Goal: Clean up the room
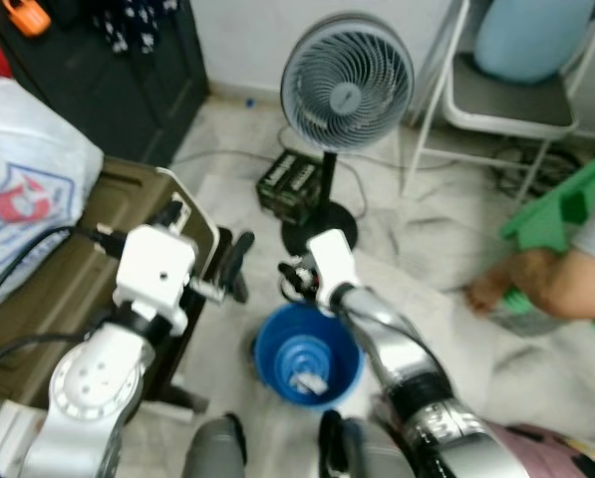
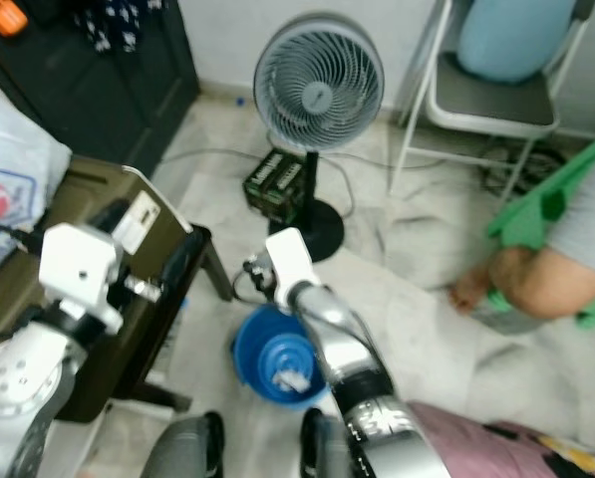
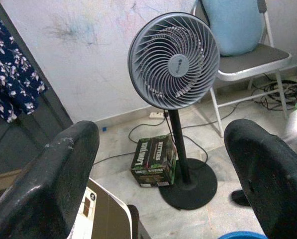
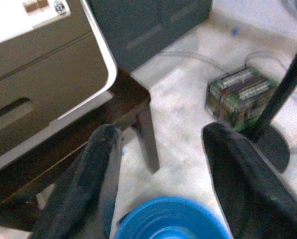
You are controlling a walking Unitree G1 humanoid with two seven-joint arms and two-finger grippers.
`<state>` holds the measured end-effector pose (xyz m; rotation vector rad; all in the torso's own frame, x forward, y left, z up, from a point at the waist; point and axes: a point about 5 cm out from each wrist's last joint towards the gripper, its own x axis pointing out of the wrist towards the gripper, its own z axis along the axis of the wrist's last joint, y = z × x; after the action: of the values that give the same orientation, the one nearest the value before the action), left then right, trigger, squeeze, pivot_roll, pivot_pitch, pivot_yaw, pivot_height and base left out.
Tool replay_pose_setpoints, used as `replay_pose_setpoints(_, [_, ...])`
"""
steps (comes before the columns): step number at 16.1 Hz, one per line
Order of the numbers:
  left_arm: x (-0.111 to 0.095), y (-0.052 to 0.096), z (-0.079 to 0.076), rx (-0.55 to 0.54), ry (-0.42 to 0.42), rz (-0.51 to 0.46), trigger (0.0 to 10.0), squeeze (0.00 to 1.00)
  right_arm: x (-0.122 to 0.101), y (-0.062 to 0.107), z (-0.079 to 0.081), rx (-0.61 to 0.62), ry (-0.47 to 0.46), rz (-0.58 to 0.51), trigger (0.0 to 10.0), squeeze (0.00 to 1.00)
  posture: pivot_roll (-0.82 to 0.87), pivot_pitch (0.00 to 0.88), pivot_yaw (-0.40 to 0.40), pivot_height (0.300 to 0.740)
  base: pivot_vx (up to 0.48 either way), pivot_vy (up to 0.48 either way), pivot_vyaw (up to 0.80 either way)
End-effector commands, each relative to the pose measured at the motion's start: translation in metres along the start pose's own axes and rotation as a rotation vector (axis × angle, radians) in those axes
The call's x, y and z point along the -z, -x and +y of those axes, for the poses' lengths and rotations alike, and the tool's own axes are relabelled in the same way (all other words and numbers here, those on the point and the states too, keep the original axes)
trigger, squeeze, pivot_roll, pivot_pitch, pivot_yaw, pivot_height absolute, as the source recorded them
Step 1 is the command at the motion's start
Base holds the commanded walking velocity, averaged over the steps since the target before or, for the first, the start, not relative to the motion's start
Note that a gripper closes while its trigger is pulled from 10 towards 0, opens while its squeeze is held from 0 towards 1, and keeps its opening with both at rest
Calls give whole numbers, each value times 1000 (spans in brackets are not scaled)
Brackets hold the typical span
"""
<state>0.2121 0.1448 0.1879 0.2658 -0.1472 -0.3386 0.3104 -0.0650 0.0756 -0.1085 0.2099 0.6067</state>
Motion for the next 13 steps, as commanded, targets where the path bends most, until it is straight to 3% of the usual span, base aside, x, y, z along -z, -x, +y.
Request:
replay_pose_setpoints(1, [1,-2,0,-23,-9,-7,10000,0,-19,5,-2,-21,42,-73,10000,1000,106,146,-28,740,0,0,0])
replay_pose_setpoints(5, [13,0,-5,-81,6,-5,10000,0,-9,44,-26,56,51,-67,10000,1000,48,88,-52,740,0,0,0])
replay_pose_setpoints(7, [24,0,-6,-146,26,16,10000,0,8,81,-31,58,62,18,10000,1000,16,23,-36,740,0,0,0])
replay_pose_setpoints(8, [26,-1,-6,-152,27,17,10000,0,10,87,-32,63,76,30,10000,863,7,12,-27,740,0,0,0])
replay_pose_setpoints(9, [34,-1,-6,-183,35,32,10000,0,16,107,-38,80,132,54,10000,0,-14,0,-3,740,0,0,0])
replay_pose_setpoints(10, [42,1,-3,-216,69,55,10000,0,21,122,-44,102,180,73,10000,0,-27,0,10,740,0,0,0])
replay_pose_setpoints(12, [46,3,-2,-235,76,67,10000,0,22,125,-48,133,192,73,10000,0,-31,0,13,740,0,0,0])
replay_pose_setpoints(13, [52,10,2,-267,72,77,10000,0,14,126,-53,207,269,3,10000,0,-33,0,4,740,0,0,0])
